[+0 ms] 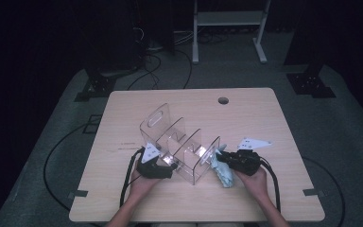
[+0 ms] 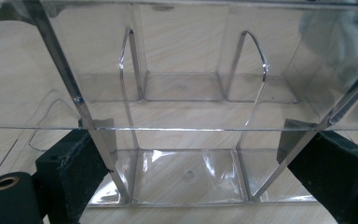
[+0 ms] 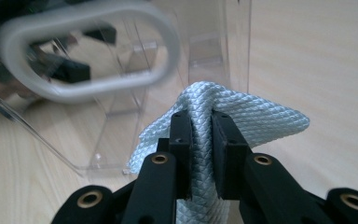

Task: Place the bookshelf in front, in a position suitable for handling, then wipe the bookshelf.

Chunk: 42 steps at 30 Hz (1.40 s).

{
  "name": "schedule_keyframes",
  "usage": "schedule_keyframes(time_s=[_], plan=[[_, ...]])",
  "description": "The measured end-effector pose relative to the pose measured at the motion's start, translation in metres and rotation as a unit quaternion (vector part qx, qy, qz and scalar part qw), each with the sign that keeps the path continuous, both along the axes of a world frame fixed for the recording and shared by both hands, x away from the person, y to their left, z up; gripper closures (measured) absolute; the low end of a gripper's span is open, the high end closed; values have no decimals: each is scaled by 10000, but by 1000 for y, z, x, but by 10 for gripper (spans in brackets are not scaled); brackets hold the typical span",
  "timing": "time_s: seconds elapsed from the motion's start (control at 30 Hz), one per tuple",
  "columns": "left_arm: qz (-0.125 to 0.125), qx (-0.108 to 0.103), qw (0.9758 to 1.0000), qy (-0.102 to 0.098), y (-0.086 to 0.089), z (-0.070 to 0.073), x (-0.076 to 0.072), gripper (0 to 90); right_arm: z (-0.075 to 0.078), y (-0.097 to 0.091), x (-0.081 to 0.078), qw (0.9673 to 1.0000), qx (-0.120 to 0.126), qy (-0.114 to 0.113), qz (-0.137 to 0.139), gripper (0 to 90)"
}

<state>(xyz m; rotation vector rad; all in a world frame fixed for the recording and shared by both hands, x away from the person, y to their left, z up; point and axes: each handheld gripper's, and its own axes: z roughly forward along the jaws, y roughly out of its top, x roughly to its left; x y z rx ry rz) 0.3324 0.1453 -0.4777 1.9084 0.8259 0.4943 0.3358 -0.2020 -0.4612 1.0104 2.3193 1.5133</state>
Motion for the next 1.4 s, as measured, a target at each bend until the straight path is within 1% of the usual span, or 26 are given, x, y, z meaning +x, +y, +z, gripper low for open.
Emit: schedule_keyframes(time_s=[0.03,0.1,0.13,0.2,0.23,0.27,0.3,0.33,0.4,0.43,0.57,0.6,0.63,0.7,0.77,0.87,0.97,1.03,1.1,1.17,1.2,1.23,1.27,1.33,1.37,1.4], plan=[[3,5,10000,-6,0,0,0,78,2,0,-1,10000,-9,-68,14,791],[-2,26,10000,-25,-1,0,-1,77,-1,0,1,10000,-75,-50,13,791],[-3,13,10000,-28,0,0,-1,78,-11,0,5,9998,-118,127,11,791],[0,23,10000,-36,0,0,-1,78,-22,1,9,9990,-301,327,5,792],[0,23,10000,-36,0,0,-1,78,-22,1,9,9990,-301,327,5,792],[-3,15,10000,-39,0,0,-1,78,-25,1,11,9983,-392,431,4,792],[-13,19,10000,-32,0,0,-1,76,-23,0,11,9984,-339,451,-22,791],[-34,19,10000,-37,0,0,-1,76,-19,0,9,9990,-310,327,-35,791],[-50,27,10000,-48,0,0,0,75,-10,-2,8,9996,-173,225,-41,791],[-61,23,10000,-57,0,0,0,74,-8,-2,8,9997,-173,191,-26,792],[-87,70,9999,-105,0,1,-2,71,-12,-2,13,9993,-205,297,5,790],[-84,89,9999,-107,0,1,-2,70,-14,-2,15,9991,-273,335,3,791],[-83,79,9999,-114,1,1,-2,71,-20,0,16,9984,-375,423,-7,790],[-71,74,9999,-103,1,1,-3,71,-26,1,16,9981,-373,489,-19,790],[-48,83,9999,-96,1,2,-3,71,-30,4,14,9978,-450,488,-6,790],[-56,79,9999,-98,1,2,-3,72,-28,6,13,9975,-548,438,49,791],[-43,83,9999,-104,0,2,-2,71,-29,5,15,9976,-519,453,25,791],[-18,109,9999,-102,-1,2,-2,72,-30,6,16,9973,-600,430,-35,791],[12,108,9999,-94,-1,2,-2,73,-29,9,12,9971,-628,422,21,790],[36,98,9999,-94,-1,2,-2,74,-28,16,6,9969,-562,467,299,791],[41,84,9999,-89,0,2,-2,75,-27,24,-2,9956,-598,459,562,791],[41,84,9999,-89,0,2,-2,75,-25,27,-4,9952,-664,410,586,793],[74,76,9999,-74,1,2,-3,75,-24,27,-3,9950,-719,379,577,793],[80,76,9999,-79,1,2,-3,75,-24,25,0,9957,-689,360,495,794],[76,61,9999,-95,1,1,-2,75,-25,17,9,9975,-596,328,169,794],[80,71,9999,-96,1,2,-3,75,-26,13,12,9976,-580,366,18,794]])
